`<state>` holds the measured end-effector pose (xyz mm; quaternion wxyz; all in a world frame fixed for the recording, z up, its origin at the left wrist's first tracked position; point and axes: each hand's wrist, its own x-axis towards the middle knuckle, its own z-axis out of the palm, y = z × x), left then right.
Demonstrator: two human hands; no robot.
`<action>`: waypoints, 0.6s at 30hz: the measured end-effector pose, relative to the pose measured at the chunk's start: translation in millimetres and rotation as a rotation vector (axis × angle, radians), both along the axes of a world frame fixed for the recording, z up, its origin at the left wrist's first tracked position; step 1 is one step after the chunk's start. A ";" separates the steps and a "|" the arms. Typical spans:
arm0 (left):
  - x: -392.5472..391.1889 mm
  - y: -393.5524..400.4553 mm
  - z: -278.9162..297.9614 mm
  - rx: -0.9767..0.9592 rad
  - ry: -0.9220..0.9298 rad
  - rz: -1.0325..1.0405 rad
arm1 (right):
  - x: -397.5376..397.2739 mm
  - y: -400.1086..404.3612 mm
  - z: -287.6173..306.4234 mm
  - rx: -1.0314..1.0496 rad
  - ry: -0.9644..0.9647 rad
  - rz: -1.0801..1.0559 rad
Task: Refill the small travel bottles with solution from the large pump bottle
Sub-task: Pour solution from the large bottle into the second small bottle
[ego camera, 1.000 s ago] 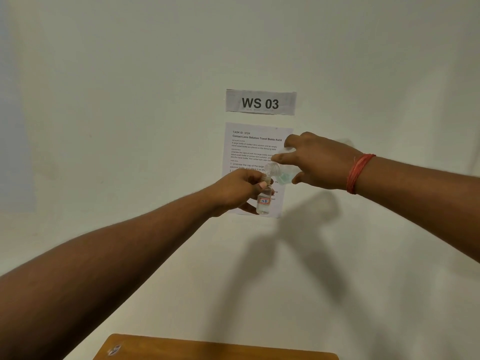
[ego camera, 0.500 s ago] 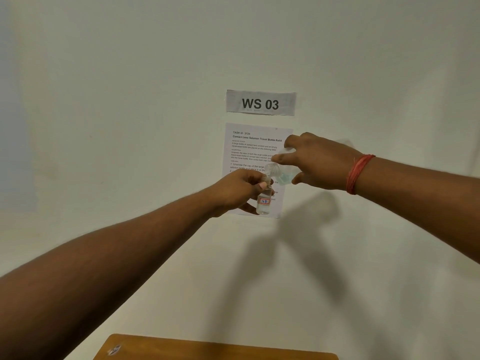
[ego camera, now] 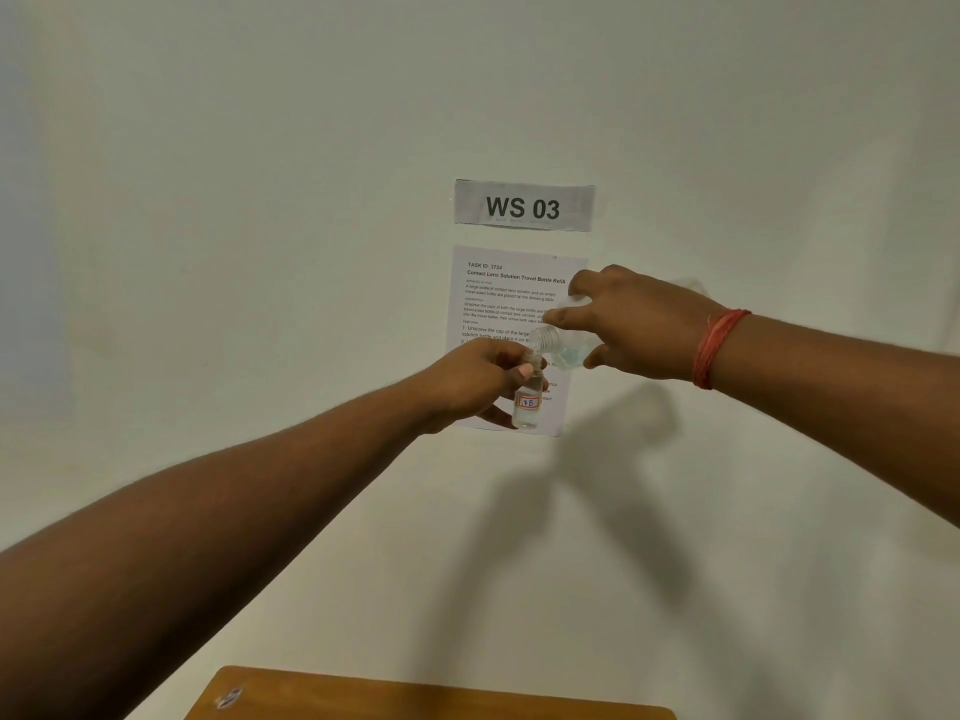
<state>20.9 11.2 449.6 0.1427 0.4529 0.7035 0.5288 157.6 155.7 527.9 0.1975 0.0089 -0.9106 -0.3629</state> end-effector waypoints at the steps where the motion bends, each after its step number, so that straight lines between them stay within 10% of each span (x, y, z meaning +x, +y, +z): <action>1: -0.1 0.3 0.0 0.000 -0.001 0.002 | 0.1 0.2 0.2 0.000 0.002 0.001; 18: 0.9 -0.1 -1.6 0.004 0.005 0.002 | 1.2 0.1 -1.8 0.001 0.007 -0.001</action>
